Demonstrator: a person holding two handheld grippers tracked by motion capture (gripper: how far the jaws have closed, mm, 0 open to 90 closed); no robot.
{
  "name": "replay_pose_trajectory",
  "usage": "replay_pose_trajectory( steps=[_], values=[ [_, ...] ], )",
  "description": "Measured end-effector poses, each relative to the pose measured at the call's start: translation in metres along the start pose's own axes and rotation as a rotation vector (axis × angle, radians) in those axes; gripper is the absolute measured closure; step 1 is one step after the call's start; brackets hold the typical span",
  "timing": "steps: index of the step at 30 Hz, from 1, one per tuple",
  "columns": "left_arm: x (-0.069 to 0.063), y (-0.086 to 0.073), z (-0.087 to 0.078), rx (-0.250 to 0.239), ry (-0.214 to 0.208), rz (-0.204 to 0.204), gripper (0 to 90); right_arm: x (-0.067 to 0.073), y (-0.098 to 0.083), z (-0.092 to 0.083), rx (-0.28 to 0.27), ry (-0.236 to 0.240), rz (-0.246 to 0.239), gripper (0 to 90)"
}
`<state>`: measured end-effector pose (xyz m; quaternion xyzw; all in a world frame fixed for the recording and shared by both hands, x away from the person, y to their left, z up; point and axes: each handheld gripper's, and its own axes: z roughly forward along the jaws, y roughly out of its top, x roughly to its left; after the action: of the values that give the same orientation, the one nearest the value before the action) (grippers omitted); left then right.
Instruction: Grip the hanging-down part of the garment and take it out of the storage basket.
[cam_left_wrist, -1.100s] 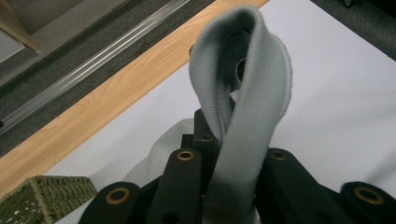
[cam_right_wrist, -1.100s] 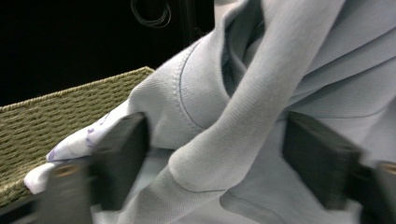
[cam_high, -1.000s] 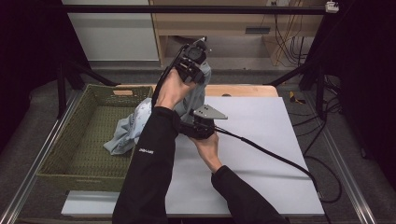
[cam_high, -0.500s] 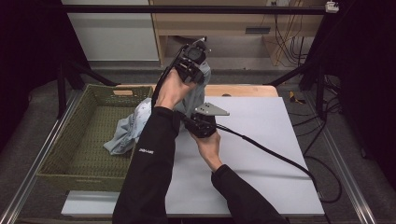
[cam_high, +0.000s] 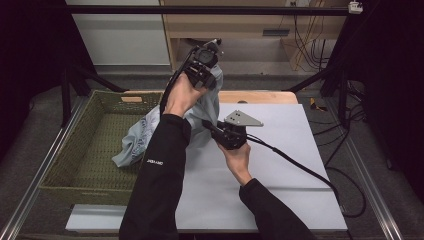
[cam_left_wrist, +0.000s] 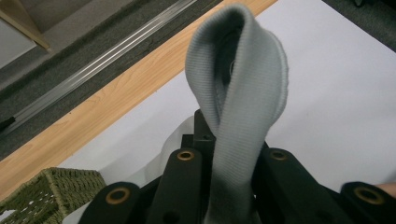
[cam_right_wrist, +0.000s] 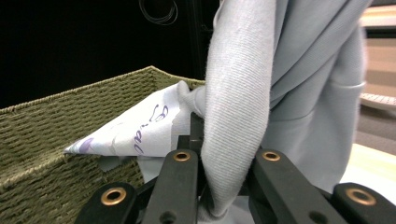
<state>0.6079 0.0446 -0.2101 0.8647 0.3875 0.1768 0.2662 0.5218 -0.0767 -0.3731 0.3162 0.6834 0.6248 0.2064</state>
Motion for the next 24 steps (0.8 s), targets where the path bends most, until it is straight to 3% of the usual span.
replay_pose_trajectory(
  steps=[1, 2, 6, 24],
  values=[
    [0.000, 0.000, 0.000, -0.002, 0.000, -0.003, 81.3, -0.003, 0.000, -0.004, 0.009, -0.014, -0.035, 83.8],
    [0.000, -0.001, -0.001, -0.001, 0.001, 0.001, 81.3, -0.002, 0.002, -0.007, -0.004, -0.003, -0.014, 83.8],
    [0.000, -0.001, -0.002, 0.002, 0.003, 0.006, 81.3, -0.005, 0.007, -0.021, -0.011, -0.014, -0.051, 83.8],
    [-0.018, 0.005, -0.005, 0.003, -0.011, 0.044, 81.3, -0.021, 0.022, -0.083, -0.034, -0.049, -0.074, 83.8]
  ],
)
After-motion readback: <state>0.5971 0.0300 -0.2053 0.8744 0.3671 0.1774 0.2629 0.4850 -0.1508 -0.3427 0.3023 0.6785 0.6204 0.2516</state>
